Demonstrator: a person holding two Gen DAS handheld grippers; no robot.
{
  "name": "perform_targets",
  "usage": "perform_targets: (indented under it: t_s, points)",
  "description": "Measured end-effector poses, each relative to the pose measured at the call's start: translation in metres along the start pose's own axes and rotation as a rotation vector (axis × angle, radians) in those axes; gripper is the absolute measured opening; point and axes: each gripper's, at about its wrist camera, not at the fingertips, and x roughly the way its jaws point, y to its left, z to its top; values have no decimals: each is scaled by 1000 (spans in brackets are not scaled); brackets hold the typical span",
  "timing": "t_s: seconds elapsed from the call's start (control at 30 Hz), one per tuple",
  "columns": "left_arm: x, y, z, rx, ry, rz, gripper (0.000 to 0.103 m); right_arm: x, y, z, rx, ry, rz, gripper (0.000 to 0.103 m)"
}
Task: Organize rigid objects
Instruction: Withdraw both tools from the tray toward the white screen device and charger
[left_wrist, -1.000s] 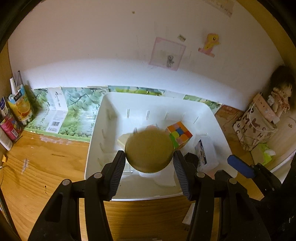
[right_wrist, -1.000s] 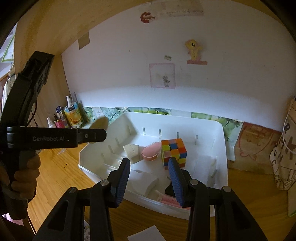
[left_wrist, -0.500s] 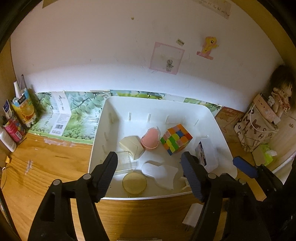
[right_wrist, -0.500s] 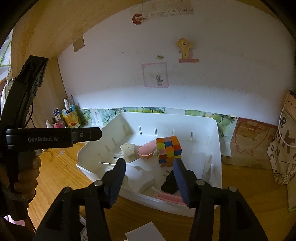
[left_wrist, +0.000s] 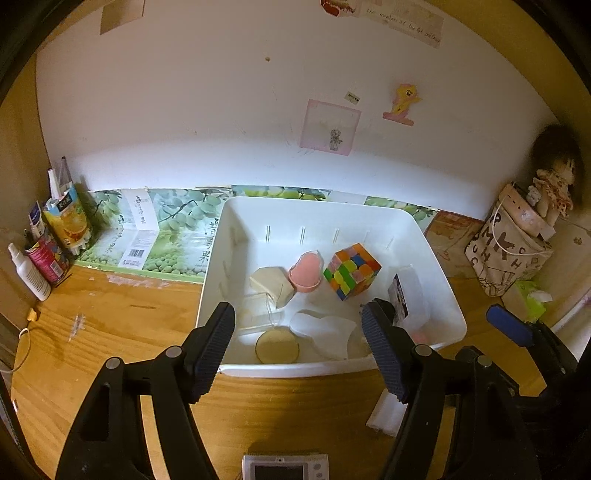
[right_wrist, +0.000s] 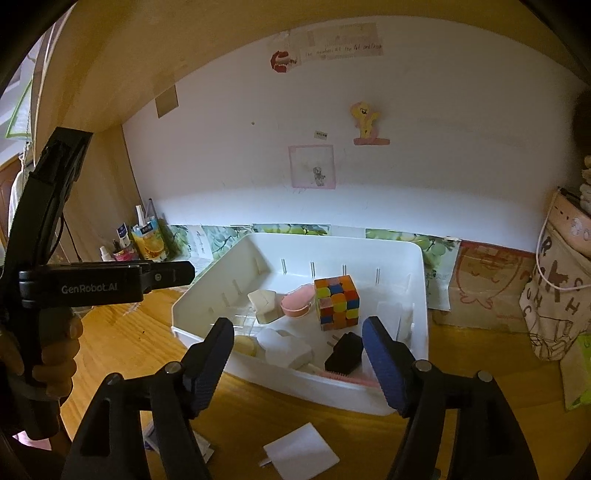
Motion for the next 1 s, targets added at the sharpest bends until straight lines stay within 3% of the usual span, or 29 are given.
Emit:
perform_targets:
  t_s: [0.4, 0.53, 1.0]
  points:
    - [-33, 2, -32, -7, 3, 14, 75, -30, 19, -19, 4, 35, 9, 81]
    - [-40, 2, -46, -5, 18, 20, 81, -38, 27, -29, 7, 56, 15, 81]
    - [-44, 4, -98, -22, 136, 59, 82, -58, 41, -67, 51, 141, 10, 81]
